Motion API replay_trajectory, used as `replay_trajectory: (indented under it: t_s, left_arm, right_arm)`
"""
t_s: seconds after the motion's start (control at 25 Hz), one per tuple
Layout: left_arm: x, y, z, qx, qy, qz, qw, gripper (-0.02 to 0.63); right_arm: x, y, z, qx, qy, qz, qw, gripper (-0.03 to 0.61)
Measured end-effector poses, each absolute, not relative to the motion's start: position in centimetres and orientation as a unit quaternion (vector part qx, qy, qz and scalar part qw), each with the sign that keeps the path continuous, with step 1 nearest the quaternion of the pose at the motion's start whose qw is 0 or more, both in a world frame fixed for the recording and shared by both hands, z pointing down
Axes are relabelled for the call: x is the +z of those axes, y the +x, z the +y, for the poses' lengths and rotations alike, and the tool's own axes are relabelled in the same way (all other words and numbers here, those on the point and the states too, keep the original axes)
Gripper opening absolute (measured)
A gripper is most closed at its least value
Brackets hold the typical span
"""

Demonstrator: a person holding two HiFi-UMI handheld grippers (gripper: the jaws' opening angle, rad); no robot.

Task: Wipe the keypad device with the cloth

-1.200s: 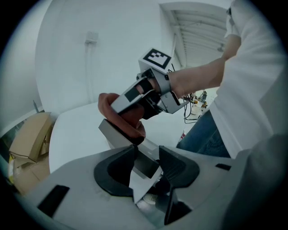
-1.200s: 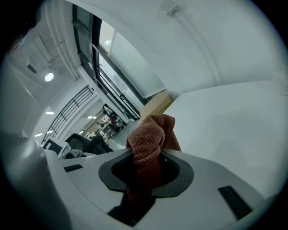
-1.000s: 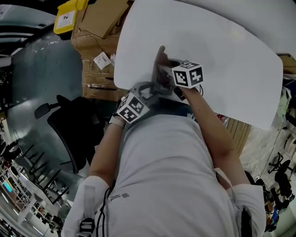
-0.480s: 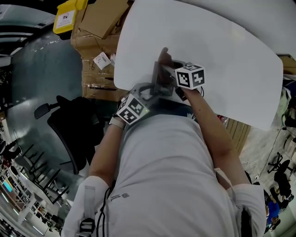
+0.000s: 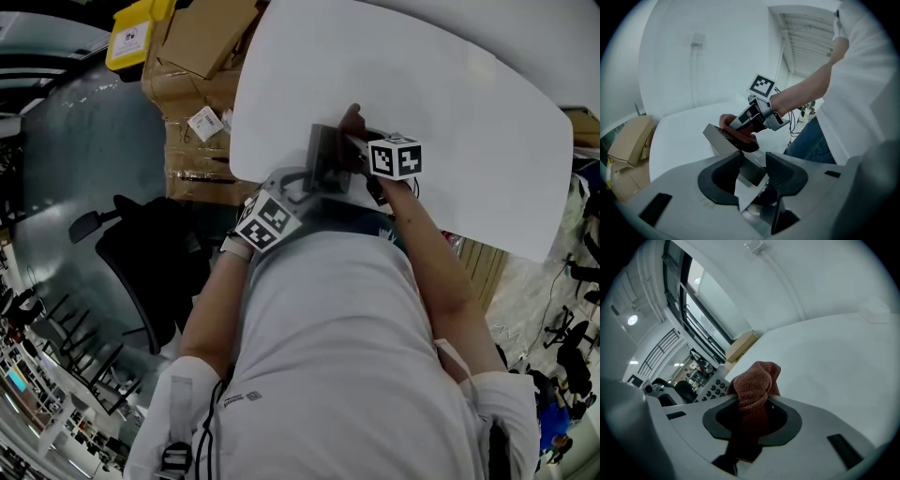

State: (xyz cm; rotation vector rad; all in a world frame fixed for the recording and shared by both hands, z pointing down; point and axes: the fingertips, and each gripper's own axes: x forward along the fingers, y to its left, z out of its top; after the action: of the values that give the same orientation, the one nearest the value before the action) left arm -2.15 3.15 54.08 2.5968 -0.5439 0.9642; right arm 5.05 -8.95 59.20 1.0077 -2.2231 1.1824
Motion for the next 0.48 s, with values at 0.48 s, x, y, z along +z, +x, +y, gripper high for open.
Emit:
replay_trajectory:
  t_s: [0.48]
  left_arm:
    - [54.1, -2.2, 3.0, 0.331, 0.908, -0.196, 0.163, 0.176]
  right_arm:
    - [61.6, 6.9, -5.7, 0.448, 0.364, -0.778, 0.249, 0.1]
